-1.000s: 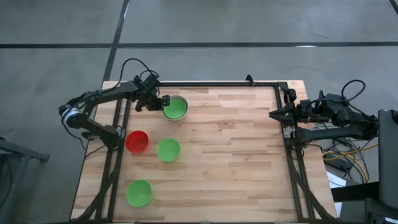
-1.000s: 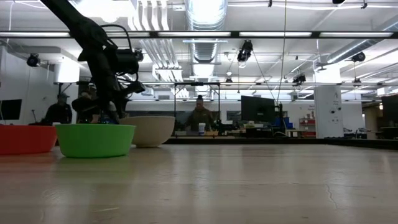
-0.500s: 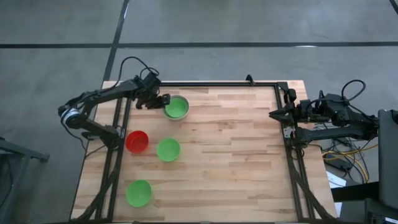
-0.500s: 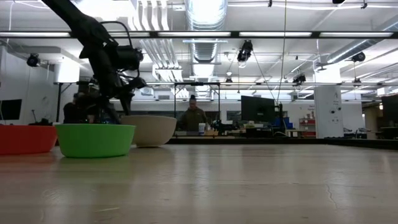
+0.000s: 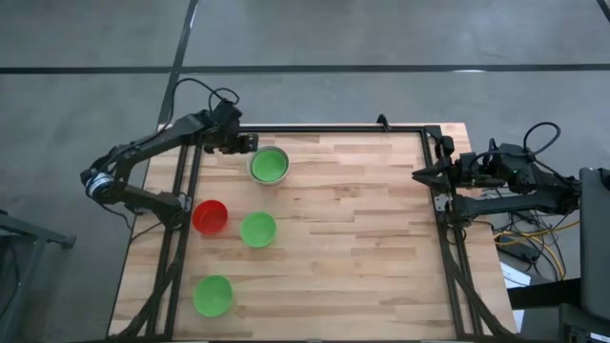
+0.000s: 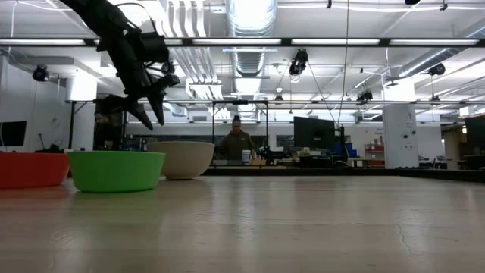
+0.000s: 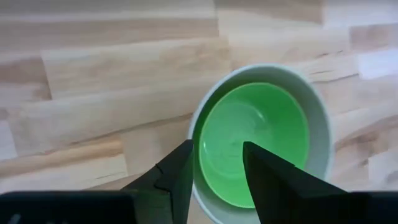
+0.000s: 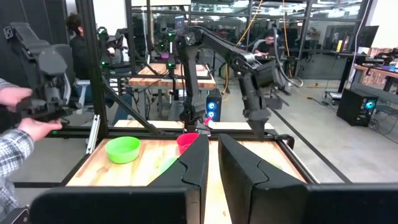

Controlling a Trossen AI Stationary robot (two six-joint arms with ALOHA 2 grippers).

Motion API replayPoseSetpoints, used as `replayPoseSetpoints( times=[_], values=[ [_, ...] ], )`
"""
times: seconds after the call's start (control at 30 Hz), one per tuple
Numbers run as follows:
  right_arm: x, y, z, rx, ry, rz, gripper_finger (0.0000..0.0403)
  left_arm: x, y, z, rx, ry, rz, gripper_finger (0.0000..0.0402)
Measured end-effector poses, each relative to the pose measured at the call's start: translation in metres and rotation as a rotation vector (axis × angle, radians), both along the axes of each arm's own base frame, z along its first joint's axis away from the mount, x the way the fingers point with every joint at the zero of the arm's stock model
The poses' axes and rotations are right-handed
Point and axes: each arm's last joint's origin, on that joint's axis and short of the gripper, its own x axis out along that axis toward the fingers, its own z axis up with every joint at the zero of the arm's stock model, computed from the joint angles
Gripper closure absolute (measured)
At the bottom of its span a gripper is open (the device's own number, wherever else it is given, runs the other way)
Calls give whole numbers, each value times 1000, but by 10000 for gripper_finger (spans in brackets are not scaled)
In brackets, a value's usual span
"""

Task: Nest bowls inside each other
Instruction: Stack the middle green bowl on the top green bowl

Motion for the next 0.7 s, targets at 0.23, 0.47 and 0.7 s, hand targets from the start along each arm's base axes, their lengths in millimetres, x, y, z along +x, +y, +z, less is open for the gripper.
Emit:
replayPoseSetpoints(
  times=[0.23,0.47,0.7],
  values=[
    [0,0,0,0,0,0,369,-14,-14,17,60,-68,32,264],
    [0,0,0,0,0,0,369,-20,-33,35,116,-130,86,266],
    [0,0,0,0,0,0,369,-23,-53,38,98,-100,156,266]
  ],
)
